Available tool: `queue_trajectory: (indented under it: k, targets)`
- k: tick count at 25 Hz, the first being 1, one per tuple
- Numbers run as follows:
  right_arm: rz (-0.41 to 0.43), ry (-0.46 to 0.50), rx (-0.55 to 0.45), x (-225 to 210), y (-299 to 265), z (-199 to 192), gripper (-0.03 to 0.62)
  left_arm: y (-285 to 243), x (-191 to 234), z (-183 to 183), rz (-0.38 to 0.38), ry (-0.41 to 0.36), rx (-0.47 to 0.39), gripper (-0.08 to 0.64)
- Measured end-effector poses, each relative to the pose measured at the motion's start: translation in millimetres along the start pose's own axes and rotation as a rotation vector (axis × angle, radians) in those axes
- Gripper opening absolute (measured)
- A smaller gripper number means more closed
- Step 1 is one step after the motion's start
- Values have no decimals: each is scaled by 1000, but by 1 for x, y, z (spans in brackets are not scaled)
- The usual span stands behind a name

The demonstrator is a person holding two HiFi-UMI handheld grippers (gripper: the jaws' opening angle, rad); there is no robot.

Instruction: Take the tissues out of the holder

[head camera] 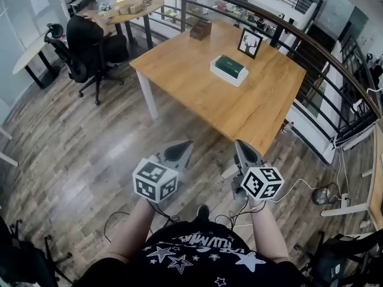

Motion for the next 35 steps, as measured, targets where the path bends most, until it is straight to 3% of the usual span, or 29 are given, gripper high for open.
queue_trajectory:
  k: [8,14,22,29,35]
  targets:
    - [46,-17,4,-63,-15,18,17,-61,-6,13,41,-23,5,14]
    - [37,-17,35,-102,-23,22,17,-85,-17,16,70,10,-5,14]
    - [37,-73,25,-114,-43,26,17,-88,-1,14,102,13,14,14]
    - [-43,-51,8,-131,-66,30,17,-106,36,13,52,14,25,14]
    - [-63,-33,17,-124,-101,37,15,-129,82,31,-5,5,15,14]
Point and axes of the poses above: the fingertips, and each gripper's own axes: y backward along the fingers, x to its left, z out of its top, the point moved 4 cm from there along y, backward along the fingers, and after that the axes turned 4 degrees about -z, right-handed, at the moved point
